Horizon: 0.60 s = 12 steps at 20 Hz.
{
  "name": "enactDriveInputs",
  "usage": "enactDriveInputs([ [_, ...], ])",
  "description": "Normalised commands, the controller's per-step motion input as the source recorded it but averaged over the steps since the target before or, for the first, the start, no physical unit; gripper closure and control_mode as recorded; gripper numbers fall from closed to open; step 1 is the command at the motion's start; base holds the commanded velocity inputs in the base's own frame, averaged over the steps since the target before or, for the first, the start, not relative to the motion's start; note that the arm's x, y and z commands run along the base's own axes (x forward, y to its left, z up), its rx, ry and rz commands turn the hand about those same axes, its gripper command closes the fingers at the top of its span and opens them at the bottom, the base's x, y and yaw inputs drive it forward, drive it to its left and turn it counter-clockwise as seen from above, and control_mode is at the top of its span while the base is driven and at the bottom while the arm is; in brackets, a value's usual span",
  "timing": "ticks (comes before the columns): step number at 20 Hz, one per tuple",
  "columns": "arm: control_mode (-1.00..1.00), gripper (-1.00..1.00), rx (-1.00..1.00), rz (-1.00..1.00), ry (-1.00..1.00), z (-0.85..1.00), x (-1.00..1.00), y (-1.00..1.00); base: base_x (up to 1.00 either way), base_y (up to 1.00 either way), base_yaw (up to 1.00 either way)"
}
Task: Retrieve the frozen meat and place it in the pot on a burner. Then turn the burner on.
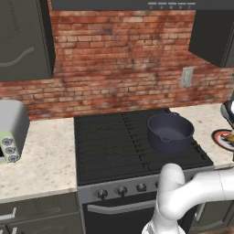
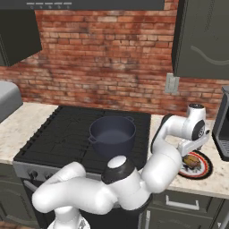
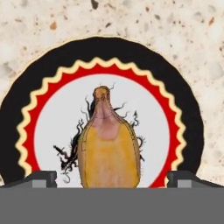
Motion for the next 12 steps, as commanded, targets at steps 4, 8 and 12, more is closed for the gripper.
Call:
enactDriveInputs([
  [4,-1.0,-1.0,0.0,0.02,0.05,-0.25,0.0,0.0,0.0,0.0,0.0],
  [8,-1.0,-1.0,0.0,0.0,0.06,-0.32,0.0,0.0,0.0,0.0,0.0],
  [12,-1.0,-1.0,0.0,0.01,0.03,-0.23,0.0,-0.02,0.0,0.0,0.0],
])
